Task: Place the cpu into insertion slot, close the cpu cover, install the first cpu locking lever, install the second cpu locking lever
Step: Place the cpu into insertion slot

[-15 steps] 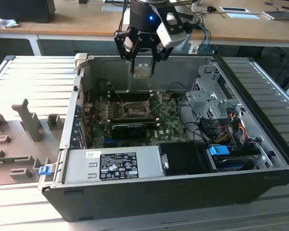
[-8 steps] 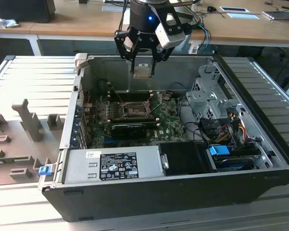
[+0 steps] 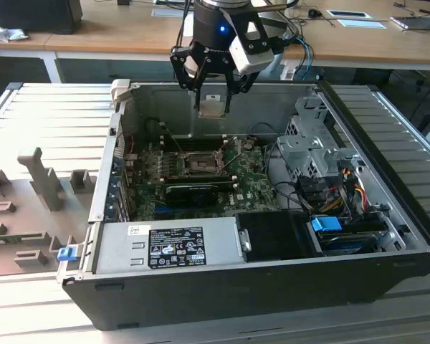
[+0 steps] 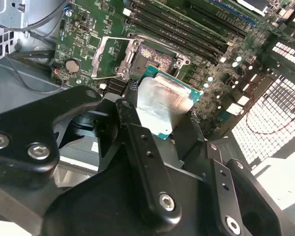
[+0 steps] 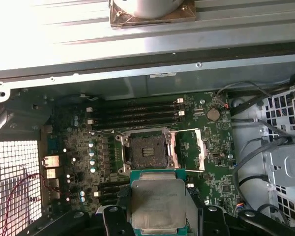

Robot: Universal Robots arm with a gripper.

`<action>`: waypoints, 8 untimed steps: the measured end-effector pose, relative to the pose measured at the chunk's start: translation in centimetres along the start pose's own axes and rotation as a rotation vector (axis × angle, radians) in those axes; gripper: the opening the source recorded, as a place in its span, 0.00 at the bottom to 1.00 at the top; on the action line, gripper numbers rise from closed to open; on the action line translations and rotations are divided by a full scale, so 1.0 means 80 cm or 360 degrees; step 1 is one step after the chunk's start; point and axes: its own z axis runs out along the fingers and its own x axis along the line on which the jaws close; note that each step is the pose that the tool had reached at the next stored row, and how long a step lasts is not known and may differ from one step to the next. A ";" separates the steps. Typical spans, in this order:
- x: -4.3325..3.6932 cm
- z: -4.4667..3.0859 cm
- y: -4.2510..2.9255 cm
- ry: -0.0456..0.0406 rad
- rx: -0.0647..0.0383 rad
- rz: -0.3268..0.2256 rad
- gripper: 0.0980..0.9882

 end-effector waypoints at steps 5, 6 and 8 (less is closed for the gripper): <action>0.000 0.0002 0.0000 -0.0003 -0.0001 0.0034 0.49; 0.000 0.0002 0.0000 -0.0004 -0.0001 0.0045 0.49; 0.000 0.0003 0.0000 -0.0005 -0.0001 0.0059 0.49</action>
